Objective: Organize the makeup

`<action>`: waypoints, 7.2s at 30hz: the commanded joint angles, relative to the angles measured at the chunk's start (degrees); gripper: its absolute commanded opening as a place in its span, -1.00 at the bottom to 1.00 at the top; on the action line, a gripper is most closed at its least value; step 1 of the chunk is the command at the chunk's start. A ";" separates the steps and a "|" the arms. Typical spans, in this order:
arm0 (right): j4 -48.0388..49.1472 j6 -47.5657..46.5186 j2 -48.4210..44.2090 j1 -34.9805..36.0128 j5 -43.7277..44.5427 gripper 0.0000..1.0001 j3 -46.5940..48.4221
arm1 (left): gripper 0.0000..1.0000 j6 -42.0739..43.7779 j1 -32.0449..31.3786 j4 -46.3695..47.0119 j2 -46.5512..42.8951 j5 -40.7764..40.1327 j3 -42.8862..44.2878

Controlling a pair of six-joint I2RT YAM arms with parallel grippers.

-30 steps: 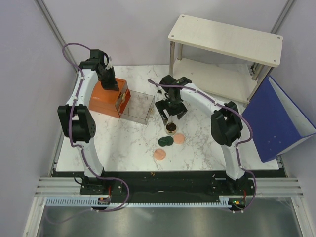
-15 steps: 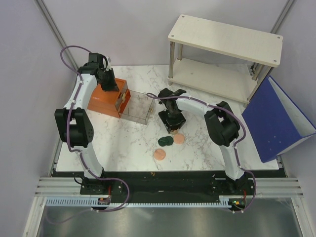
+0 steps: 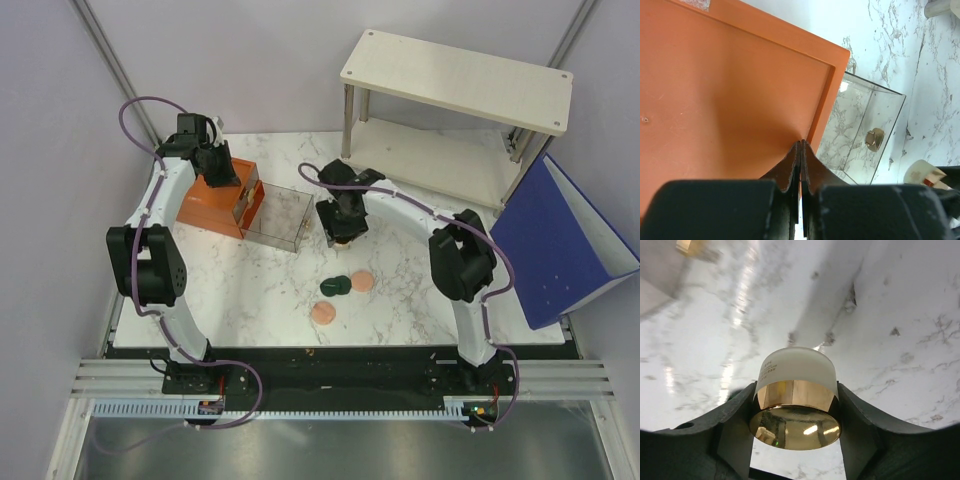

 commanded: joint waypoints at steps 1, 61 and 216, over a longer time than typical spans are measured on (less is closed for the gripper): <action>11.52 5.40 -6.21 0.08 -5.82 -1.00 6.70 | -0.93 2.00 -1.53 -9.51 2.88 5.69 -2.02; 3.29 -1.09 -12.62 0.26 -11.98 0.50 -14.01 | -0.93 1.04 -1.44 -9.24 6.66 7.53 2.73; 7.25 -4.09 16.56 3.78 -6.53 -0.29 35.54 | -0.93 1.04 -1.44 -9.86 6.57 8.41 0.62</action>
